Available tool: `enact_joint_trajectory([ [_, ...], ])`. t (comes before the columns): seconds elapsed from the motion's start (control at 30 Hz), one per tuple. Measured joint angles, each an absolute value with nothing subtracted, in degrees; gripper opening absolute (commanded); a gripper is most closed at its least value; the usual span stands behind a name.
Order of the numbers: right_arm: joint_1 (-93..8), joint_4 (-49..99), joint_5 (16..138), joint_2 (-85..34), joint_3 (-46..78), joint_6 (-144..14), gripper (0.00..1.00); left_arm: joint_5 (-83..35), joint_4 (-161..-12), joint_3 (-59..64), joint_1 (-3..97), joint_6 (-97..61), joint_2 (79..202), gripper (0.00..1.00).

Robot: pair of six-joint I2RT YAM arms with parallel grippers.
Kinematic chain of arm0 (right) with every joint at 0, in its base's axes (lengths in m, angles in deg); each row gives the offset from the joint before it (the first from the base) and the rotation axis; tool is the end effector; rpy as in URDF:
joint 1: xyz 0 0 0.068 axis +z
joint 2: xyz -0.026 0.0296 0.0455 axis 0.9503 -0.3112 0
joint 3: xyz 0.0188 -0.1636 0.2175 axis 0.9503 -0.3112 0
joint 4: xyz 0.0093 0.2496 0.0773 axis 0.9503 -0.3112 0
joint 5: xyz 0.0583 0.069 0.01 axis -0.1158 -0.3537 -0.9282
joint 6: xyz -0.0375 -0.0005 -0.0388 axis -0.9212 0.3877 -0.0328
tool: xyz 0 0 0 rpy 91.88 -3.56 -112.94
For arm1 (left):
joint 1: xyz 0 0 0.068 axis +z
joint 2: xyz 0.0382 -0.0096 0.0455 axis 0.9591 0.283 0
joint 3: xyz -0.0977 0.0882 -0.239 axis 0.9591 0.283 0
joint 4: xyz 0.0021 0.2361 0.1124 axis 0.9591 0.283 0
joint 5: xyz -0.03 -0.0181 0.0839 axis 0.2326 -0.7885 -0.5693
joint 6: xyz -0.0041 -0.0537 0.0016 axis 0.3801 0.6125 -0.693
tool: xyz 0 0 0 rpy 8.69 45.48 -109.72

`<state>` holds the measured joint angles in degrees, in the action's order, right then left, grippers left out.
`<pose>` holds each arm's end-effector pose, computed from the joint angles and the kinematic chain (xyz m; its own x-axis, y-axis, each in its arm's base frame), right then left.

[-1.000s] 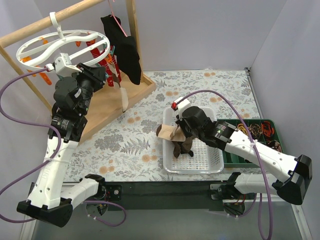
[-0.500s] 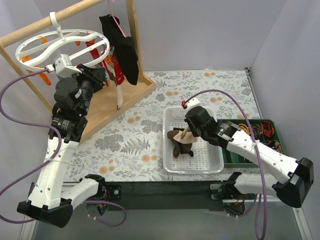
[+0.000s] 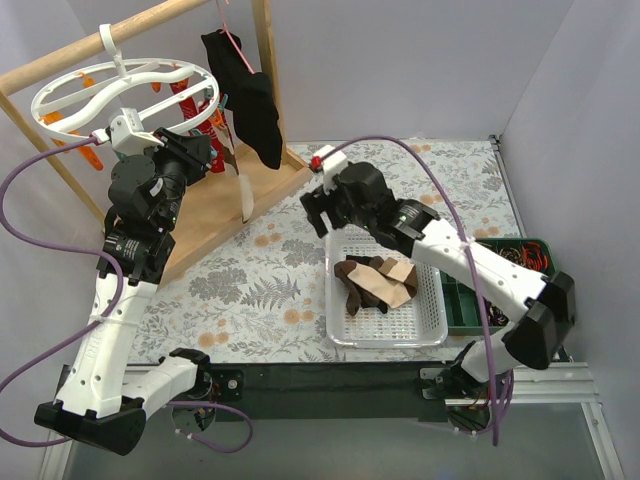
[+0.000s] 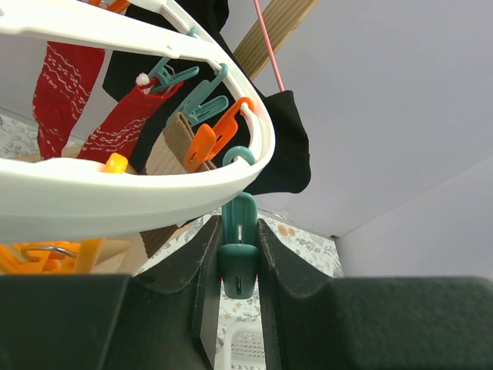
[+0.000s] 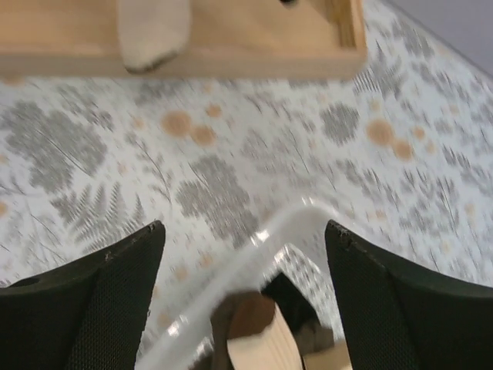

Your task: Remove the socks clipped to the hanger

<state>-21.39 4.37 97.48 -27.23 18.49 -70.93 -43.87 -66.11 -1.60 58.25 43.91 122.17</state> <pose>0.2179 0.2520 0.3671 -0.2906 -0.3292 -0.8984 -0.6249 0.7764 -0.0824 0.1928 -0.0454 0.4746 -0.0624 -0.9566 -0.2846 0.0334 0.2830 -0.9585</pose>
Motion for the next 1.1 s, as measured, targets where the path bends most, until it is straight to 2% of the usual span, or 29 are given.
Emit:
enact_joint_trajectory([
  [0.3,-21.39,26.93,84.04,-48.28,32.90,-70.88,0.92,-43.63,-66.09,-1.60,58.36,43.93,122.23,0.00],
  [0.53,-20.97,35.80,79.21,-59.08,38.76,-69.66,0.91,-43.39,-66.09,-1.60,58.41,44.04,122.73,0.00],
  [0.73,-20.12,40.67,78.44,-64.43,44.29,-68.11,0.79,-42.93,-66.11,-1.62,58.45,44.13,122.76,0.00],
  [0.83,-19.84,42.03,79.25,-67.43,48.35,-67.41,0.70,-42.63,-66.11,-1.62,58.49,44.24,122.76,0.00],
  [0.93,-19.53,42.79,80.80,-69.87,51.54,-67.08,0.58,-42.43,-66.11,-1.62,58.52,44.48,122.76,0.00],
  [0.97,-19.49,42.86,81.42,-70.59,52.50,-66.93,0.50,-42.39,-66.11,-1.62,58.52,44.52,122.76,0.00],
  [1.03,-19.47,43.10,83.08,-71.78,53.77,-66.88,0.43,-42.34,-66.11,-1.62,58.54,44.57,122.76,0.00],
  [1.07,-19.47,43.06,83.93,-72.04,53.86,-66.86,0.34,-42.30,-66.11,-1.62,58.54,44.59,122.76,0.00],
  [1.1,-19.47,42.99,84.72,-72.15,53.86,-66.95,0.31,-42.23,-66.11,-1.62,58.58,44.59,122.76,0.00],
])
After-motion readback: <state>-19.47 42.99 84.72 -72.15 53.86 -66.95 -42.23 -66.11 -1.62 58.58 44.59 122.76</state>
